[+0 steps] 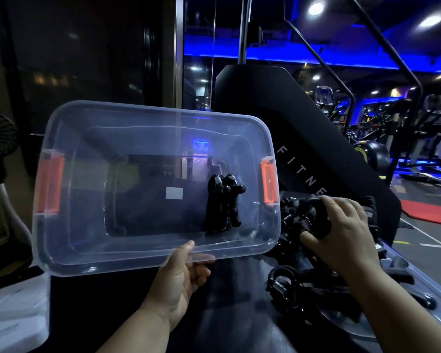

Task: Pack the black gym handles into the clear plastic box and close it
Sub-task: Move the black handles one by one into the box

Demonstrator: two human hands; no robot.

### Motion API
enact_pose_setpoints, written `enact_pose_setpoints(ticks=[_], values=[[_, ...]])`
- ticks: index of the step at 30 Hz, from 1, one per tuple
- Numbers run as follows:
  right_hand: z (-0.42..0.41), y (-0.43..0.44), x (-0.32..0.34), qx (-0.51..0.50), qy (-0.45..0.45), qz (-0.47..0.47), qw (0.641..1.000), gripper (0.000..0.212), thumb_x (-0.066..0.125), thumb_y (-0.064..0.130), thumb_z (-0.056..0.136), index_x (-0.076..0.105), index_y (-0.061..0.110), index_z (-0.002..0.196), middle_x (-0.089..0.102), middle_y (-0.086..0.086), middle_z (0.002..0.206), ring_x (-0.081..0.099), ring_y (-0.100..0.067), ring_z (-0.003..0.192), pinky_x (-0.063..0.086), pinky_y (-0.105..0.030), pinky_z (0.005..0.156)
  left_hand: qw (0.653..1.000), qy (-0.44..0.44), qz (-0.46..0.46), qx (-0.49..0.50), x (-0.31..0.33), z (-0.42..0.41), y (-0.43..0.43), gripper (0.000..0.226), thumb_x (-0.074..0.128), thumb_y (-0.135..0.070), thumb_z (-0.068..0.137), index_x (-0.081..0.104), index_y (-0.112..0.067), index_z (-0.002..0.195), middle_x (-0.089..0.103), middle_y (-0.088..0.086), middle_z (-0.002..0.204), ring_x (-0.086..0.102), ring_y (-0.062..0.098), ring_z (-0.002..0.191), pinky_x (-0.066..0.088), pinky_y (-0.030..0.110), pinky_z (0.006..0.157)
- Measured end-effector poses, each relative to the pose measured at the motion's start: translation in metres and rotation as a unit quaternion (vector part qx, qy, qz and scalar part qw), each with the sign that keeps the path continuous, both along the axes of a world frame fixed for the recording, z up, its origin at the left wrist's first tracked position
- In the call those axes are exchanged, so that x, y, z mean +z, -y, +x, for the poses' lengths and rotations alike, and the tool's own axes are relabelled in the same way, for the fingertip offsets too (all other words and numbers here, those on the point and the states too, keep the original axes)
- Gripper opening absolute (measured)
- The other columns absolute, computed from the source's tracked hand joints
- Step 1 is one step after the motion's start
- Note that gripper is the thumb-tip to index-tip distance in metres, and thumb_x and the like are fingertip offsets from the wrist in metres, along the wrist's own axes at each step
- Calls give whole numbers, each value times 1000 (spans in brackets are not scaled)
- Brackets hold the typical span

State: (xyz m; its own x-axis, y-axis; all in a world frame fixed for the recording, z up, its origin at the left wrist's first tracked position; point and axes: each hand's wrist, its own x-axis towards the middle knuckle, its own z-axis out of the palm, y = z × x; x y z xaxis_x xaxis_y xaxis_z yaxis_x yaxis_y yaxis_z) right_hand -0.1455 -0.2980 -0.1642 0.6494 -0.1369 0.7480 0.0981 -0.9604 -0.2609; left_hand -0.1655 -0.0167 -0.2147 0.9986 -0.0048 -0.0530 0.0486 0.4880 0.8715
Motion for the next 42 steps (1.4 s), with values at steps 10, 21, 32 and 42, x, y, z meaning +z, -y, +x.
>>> enact_pose_setpoints(ticks=[10, 21, 32, 42], values=[[-17, -22, 22, 68, 11, 42, 997, 82, 83, 30, 63, 50, 6, 135, 54, -15, 128, 43, -34, 124, 35, -41, 104, 1000, -4, -3, 4, 0, -1, 0, 50, 45, -30, 93, 55, 13, 117, 73, 8, 75, 58, 9, 50, 42, 28, 62], [-30, -63, 52, 213, 33, 137, 967, 86, 47, 53, 60, 42, 29, 143, 48, 15, 118, 43, 4, 107, 27, 1, 85, 1000, -11, -19, 4, 3, -3, -1, 34, 48, -28, 93, 59, 3, 103, 73, 10, 74, 57, 10, 48, 41, 27, 59], [-22, -92, 39, 177, -2, -29, 984, 82, 63, 43, 63, 49, 16, 139, 61, -3, 120, 51, -26, 115, 40, -35, 95, 1000, -11, -9, 9, 3, -3, -2, 46, 49, -28, 92, 56, 11, 116, 73, 11, 75, 57, 10, 49, 42, 26, 58], [-2, -111, 29, 89, -11, -213, 973, 51, 70, 48, 53, 64, 23, 97, 67, 9, 90, 56, -23, 97, 50, -34, 73, 1000, -11, -11, 2, 4, -5, -6, 31, 51, -26, 91, 59, 0, 104, 70, 15, 83, 56, 13, 53, 43, 28, 59]])
